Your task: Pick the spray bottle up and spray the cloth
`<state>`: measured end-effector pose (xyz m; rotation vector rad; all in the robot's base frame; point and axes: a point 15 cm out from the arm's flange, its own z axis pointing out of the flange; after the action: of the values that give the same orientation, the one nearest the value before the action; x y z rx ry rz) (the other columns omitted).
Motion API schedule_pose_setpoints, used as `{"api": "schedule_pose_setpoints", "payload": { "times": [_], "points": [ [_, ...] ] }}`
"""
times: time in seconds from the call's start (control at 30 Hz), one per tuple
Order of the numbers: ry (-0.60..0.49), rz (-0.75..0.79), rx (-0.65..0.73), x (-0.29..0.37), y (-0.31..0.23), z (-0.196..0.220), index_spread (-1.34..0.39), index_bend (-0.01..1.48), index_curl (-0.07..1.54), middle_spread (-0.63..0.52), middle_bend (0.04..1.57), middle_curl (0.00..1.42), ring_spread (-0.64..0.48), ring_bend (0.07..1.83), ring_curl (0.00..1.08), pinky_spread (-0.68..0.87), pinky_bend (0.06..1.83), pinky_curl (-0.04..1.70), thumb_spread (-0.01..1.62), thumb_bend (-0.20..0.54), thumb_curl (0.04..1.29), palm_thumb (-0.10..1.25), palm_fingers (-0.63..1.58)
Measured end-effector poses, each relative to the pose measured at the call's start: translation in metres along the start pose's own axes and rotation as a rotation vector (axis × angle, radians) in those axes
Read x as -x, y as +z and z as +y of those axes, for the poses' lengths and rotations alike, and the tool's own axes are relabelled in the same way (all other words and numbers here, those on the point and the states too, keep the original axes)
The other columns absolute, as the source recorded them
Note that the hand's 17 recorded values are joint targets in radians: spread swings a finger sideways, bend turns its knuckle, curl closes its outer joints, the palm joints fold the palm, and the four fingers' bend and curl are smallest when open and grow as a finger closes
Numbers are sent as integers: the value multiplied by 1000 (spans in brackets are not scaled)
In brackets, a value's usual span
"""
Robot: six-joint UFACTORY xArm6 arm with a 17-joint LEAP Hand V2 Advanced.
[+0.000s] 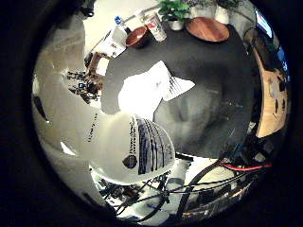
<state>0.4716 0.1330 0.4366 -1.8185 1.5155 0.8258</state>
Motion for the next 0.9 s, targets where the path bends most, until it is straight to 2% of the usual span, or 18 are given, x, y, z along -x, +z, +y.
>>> {"api": "schedule_pose_setpoints", "payload": {
  "times": [0.13, 0.37, 0.6, 0.9],
  "points": [
    [53, 21, 66, -32, 34, -12, -253, 1195, 696, -214, 1258, 927, -200, 1466, 657, -279, 1340, 680, 1010, -6, 1136, 1019, 1176],
    [61, 78, 13, -54, 36, -30, -253, 1192, 694, -215, 1258, 930, -200, 1467, 656, -271, 1341, 684, 1017, -7, 1141, 1019, 1172],
    [-34, 112, -65, -3, -5, -18, -253, 1193, 693, -216, 1256, 934, -200, 1467, 656, -269, 1340, 686, 1029, -6, 1146, 1016, 1172],
    [-149, 79, -145, 61, -54, 7, -252, 1194, 692, -217, 1254, 937, -200, 1467, 656, -269, 1340, 687, 1042, -6, 1145, 1020, 1172]
  ]
}}
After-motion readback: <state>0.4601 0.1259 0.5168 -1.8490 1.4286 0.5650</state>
